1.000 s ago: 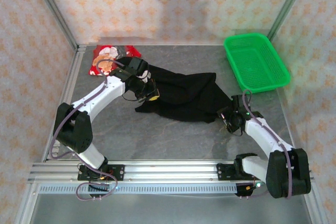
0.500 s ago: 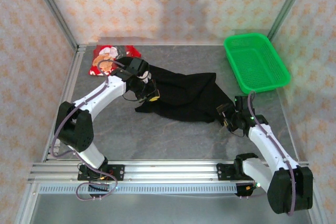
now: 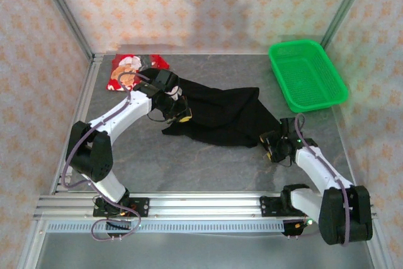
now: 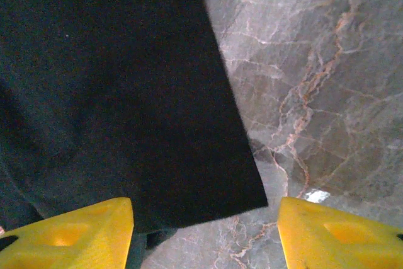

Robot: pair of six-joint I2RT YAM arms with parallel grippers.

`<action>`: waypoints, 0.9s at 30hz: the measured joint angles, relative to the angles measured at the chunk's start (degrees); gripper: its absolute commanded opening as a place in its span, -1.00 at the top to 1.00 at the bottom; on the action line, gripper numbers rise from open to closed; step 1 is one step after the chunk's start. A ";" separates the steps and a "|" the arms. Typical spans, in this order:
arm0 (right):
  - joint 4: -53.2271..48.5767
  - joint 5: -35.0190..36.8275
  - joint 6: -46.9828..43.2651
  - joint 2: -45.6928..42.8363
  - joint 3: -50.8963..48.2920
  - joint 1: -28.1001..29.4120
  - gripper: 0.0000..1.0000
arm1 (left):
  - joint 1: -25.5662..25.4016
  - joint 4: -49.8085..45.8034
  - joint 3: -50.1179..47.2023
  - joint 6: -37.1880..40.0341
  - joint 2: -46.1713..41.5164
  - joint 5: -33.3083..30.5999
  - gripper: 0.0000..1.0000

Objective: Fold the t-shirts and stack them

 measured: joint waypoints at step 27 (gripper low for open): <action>-7.87 11.56 -5.16 -1.18 18.10 -1.75 1.00 | 5.90 -4.92 7.52 3.19 -0.68 -1.49 1.00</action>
